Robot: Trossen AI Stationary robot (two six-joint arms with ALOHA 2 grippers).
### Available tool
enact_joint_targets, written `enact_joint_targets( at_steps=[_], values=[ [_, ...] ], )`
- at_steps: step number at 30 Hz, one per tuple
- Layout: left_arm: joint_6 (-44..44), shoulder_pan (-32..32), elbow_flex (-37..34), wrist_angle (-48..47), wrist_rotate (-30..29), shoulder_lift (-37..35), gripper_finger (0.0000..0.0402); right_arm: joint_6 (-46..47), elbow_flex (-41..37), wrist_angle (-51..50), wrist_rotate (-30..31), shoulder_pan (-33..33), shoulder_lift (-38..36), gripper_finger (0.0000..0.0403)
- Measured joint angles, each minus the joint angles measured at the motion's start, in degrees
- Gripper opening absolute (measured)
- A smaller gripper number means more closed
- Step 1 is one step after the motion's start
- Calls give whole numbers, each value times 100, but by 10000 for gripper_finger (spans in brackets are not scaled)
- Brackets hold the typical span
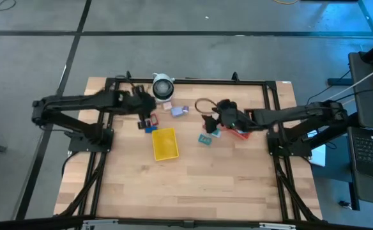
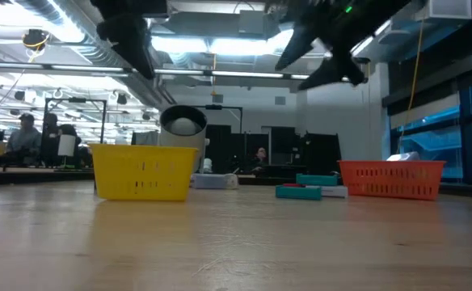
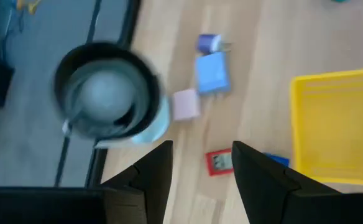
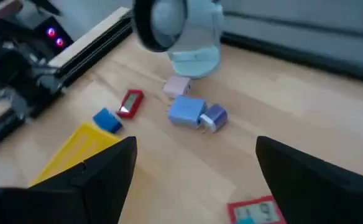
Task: Pick & Place Office items
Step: Put the blue charger adapter into the orange basket
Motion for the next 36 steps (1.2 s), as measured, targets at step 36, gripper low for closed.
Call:
enact_joint_targets(
  at_steps=[36],
  values=[
    [-37, 1192, -7, -240, 472, -1571, 161, 555, 1051, 3205, -3833, -2204, 2953, 333]
  ],
)
